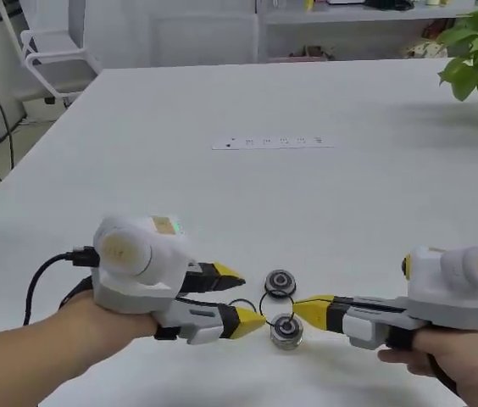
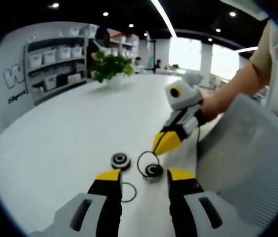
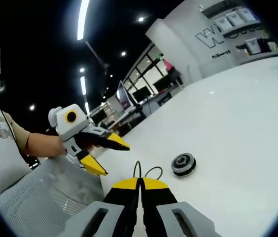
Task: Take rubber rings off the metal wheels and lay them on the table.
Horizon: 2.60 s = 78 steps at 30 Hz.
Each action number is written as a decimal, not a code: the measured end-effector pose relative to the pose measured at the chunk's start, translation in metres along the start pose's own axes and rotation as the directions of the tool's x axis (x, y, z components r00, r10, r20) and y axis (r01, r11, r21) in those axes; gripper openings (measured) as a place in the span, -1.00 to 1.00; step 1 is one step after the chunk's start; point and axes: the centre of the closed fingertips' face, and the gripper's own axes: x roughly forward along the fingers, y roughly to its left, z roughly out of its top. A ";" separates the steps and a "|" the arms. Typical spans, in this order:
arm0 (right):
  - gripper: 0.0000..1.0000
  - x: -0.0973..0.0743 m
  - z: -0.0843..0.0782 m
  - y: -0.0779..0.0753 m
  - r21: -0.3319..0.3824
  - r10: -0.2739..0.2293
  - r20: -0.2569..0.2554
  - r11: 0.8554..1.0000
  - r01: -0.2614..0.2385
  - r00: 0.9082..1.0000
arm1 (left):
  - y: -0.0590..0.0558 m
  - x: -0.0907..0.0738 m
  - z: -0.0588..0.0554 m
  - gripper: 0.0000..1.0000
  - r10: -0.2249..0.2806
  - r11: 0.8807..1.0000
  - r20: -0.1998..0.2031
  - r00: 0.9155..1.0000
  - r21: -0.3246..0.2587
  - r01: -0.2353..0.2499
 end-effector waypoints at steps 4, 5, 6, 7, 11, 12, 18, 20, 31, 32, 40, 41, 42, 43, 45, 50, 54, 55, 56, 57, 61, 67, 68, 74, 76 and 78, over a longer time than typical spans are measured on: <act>-1.00 0.001 0.005 0.001 -0.006 0.004 0.000 1.000 -0.004 1.000 | 0.002 -0.011 0.002 -0.15 0.010 1.000 0.011 1.000 -0.009 -0.010; -1.00 0.001 0.007 0.002 -0.008 0.005 0.000 1.000 -0.005 1.000 | 0.003 -0.012 0.002 -0.13 0.014 1.000 0.015 1.000 -0.012 -0.014; -1.00 0.002 0.008 0.002 -0.011 0.006 -0.002 1.000 -0.006 1.000 | 0.004 -0.015 0.002 -0.11 0.019 1.000 0.019 1.000 -0.017 -0.018; -1.00 0.002 0.009 0.001 -0.013 0.007 -0.002 1.000 -0.007 1.000 | 0.005 -0.017 0.003 -0.09 0.022 1.000 0.022 1.000 -0.020 -0.022; -1.00 0.005 0.013 0.003 -0.021 0.013 -0.007 1.000 -0.013 1.000 | 0.007 -0.024 0.001 -0.03 0.036 0.999 0.026 0.999 -0.030 -0.035; -1.00 0.006 0.013 0.003 -0.023 0.014 -0.009 1.000 -0.014 1.000 | 0.007 -0.026 0.001 0.00 0.039 0.999 0.027 0.999 -0.033 -0.038; -1.00 0.017 0.015 0.005 -0.041 0.024 -0.033 0.999 -0.025 0.999 | 0.009 -0.037 -0.005 0.13 0.060 0.997 0.024 0.998 -0.038 -0.060; -1.00 0.021 0.014 0.004 -0.049 0.022 -0.048 0.998 -0.025 0.999 | 0.011 -0.040 -0.007 0.17 0.067 0.997 0.022 0.998 -0.037 -0.066; -1.00 0.047 0.008 0.001 -0.060 0.026 -0.124 0.998 -0.034 0.992 | 0.020 -0.059 -0.010 0.30 0.114 0.992 0.028 0.993 -0.056 -0.113; -1.00 0.049 0.007 0.001 -0.056 0.030 -0.132 0.998 -0.038 0.991 | 0.020 -0.060 -0.011 0.31 0.116 0.992 0.028 0.993 -0.059 -0.114; -1.00 0.059 -0.004 -0.007 -0.069 0.016 -0.200 0.997 -0.030 0.980 | 0.021 -0.065 -0.014 0.33 0.128 0.990 0.025 0.991 -0.068 -0.126; -1.00 0.059 -0.005 -0.011 -0.071 0.003 -0.207 0.997 -0.018 0.978 | 0.022 -0.065 -0.014 0.33 0.129 0.989 0.027 0.991 -0.071 -0.127; -1.00 0.059 -0.005 -0.013 -0.071 -0.004 -0.210 0.997 -0.012 0.978 | 0.022 -0.065 -0.014 0.33 0.131 0.989 0.027 0.991 -0.073 -0.128; -1.00 0.059 -0.006 -0.014 -0.070 -0.005 -0.214 0.997 -0.010 0.977 | 0.022 -0.066 -0.014 0.33 0.132 0.989 0.028 0.991 -0.074 -0.129; -1.00 0.060 -0.007 -0.015 -0.065 -0.005 -0.222 0.998 -0.010 0.975 | 0.022 -0.065 -0.015 0.33 0.132 0.989 0.028 0.991 -0.077 -0.130; -1.00 0.062 -0.013 -0.016 -0.057 -0.013 -0.249 0.998 -0.001 0.968 | 0.022 -0.065 -0.017 0.33 0.133 0.988 0.027 0.991 -0.082 -0.130; -1.00 0.063 -0.016 -0.021 -0.069 -0.032 -0.268 0.997 0.014 0.963 | 0.023 -0.066 -0.018 0.33 0.134 0.988 0.027 0.991 -0.084 -0.132; -1.00 0.064 -0.017 -0.021 -0.073 -0.034 -0.273 0.997 0.015 0.962 | 0.024 -0.066 -0.018 0.33 0.134 0.988 0.028 0.991 -0.085 -0.132; -1.00 0.064 -0.018 -0.022 -0.074 -0.039 -0.275 0.997 0.019 0.961 | 0.024 -0.065 -0.018 0.33 0.135 0.987 0.028 0.990 -0.087 -0.132; -1.00 0.064 -0.018 -0.023 -0.077 -0.043 -0.277 0.997 0.023 0.960 | 0.024 -0.065 -0.018 0.33 0.136 0.987 0.028 0.990 -0.088 -0.133; -1.00 0.064 -0.020 -0.026 -0.102 -0.062 -0.291 0.994 0.033 0.955 | 0.024 -0.065 -0.020 0.33 0.134 0.987 0.022 0.991 -0.089 -0.132; -0.95 0.063 -0.022 -0.032 -0.136 -0.096 -0.298 0.989 0.057 0.950 | 0.024 -0.064 -0.020 0.33 0.135 0.987 0.019 0.991 -0.087 -0.133; -0.93 0.062 -0.022 -0.032 -0.140 -0.097 -0.298 0.989 0.057 0.950 | 0.024 -0.064 -0.020 0.33 0.135 0.987 0.019 0.991 -0.088 -0.133; -0.89 0.062 -0.022 -0.030 -0.143 -0.086 -0.299 0.989 0.045 0.950 | 0.024 -0.064 -0.022 0.32 0.133 0.987 0.013 0.991 -0.092 -0.131; -0.85 0.062 -0.021 -0.028 -0.150 -0.086 -0.296 0.988 0.043 0.951 | 0.024 -0.064 -0.022 0.32 0.131 0.987 0.010 0.991 -0.092 -0.130; -0.81 0.061 -0.020 -0.028 -0.154 -0.086 -0.294 0.987 0.041 0.952 | 0.023 -0.064 -0.022 0.32 0.130 0.988 0.009 0.992 -0.091 -0.128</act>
